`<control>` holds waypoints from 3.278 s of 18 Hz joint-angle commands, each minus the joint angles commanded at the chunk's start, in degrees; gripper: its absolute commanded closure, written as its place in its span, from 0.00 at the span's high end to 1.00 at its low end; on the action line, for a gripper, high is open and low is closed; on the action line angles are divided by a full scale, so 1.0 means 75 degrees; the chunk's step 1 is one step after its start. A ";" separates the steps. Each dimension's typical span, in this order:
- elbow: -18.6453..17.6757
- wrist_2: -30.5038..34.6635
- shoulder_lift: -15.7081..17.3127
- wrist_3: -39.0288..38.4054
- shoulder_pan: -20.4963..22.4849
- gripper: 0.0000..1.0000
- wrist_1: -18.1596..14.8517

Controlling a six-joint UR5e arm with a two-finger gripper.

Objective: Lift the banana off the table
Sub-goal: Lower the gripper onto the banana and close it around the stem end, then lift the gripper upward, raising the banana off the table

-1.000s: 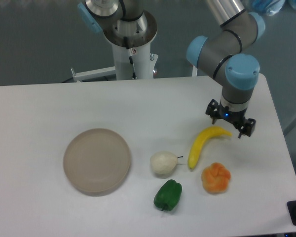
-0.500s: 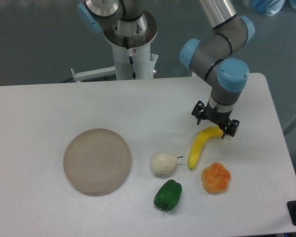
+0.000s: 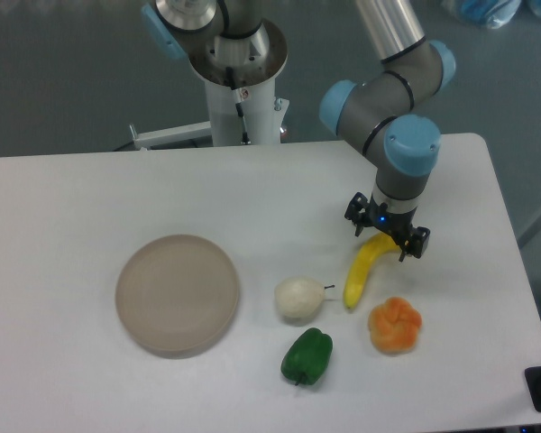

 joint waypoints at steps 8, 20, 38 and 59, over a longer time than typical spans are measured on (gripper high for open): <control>-0.0094 0.0000 -0.0035 0.0096 -0.0035 1.00 0.0047; -0.0071 0.0000 -0.0118 0.0120 0.0047 0.39 0.0036; 0.0690 -0.0047 0.0656 -0.0349 0.0223 0.32 -0.0339; 0.1581 -0.0070 0.0539 -0.1216 -0.0527 0.32 -0.0351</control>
